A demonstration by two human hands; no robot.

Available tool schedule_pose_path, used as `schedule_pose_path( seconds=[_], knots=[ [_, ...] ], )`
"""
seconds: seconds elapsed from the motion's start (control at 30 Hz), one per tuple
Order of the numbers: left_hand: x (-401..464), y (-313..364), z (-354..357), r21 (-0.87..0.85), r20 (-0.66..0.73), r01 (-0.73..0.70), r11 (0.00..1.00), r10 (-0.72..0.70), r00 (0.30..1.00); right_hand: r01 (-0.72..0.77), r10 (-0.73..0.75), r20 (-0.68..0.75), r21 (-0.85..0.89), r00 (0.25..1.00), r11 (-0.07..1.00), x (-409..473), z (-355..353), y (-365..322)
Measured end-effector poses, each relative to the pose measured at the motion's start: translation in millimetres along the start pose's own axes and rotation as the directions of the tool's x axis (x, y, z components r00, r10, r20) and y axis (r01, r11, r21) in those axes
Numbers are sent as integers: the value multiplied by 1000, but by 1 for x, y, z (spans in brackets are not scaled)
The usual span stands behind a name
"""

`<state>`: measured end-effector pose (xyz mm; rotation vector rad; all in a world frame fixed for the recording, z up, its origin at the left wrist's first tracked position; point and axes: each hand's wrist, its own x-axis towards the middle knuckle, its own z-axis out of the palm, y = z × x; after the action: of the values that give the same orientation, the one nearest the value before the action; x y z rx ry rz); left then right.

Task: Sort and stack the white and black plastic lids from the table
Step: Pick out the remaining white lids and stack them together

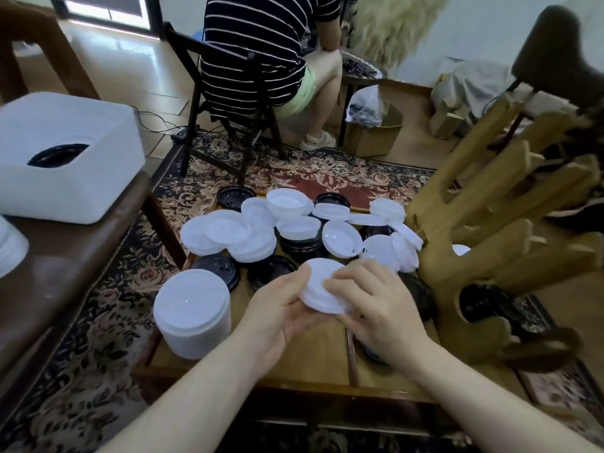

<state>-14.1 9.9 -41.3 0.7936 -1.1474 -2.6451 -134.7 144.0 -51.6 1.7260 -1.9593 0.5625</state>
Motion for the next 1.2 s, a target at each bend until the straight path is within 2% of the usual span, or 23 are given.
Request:
schedule_pose_path(
  seconds=[0.07,0.17,0.27,0.33,0.4,0.5,0.6,0.77,0.87,0.97,1.07,1.13,1.17,1.2],
  knots=[
    [1,-6,-2,45,-20,1,999,0,1000,47,-48,33,7,998,999,-7,1,-6],
    [1,-10,-1,69,-34,-13,998,16,999,-29,19,90,113,996,993,-9,2,-2],
    [2,-9,-2,71,-98,-18,997,25,995,-78,35,234,175,972,981,-10,3,13],
    [6,-10,-7,51,-180,-5,999,14,984,-184,108,349,195,931,963,-11,3,27],
    [9,-11,-12,45,-226,11,999,0,974,-356,254,404,202,879,912,-13,4,44],
    [12,-10,-13,50,-210,17,999,-6,978,-553,466,366,182,805,813,-13,8,73],
    [15,-9,-14,65,-203,11,998,2,979,-624,562,324,127,761,771,-5,19,90],
    [18,-10,-17,35,-227,23,999,-14,974,-621,574,355,25,738,783,23,47,93],
    [19,-11,-19,58,-238,28,998,-13,971,-546,554,390,-141,736,826,30,61,94],
    [20,-12,-21,84,-234,32,996,-11,972,-488,530,376,-209,760,847,28,66,95],
    [21,-12,-22,81,-231,25,996,-6,973,-497,524,312,-166,793,852,21,62,95],
    [22,-11,-21,66,-237,20,998,-4,972,-558,553,254,-59,793,828,18,53,93],
    [22,-10,-21,58,-237,18,998,-3,971,-621,596,233,51,769,782,18,46,89],
    [22,-9,-20,51,-237,17,999,-4,971,-701,660,237,188,713,688,20,36,82]
  ],
)
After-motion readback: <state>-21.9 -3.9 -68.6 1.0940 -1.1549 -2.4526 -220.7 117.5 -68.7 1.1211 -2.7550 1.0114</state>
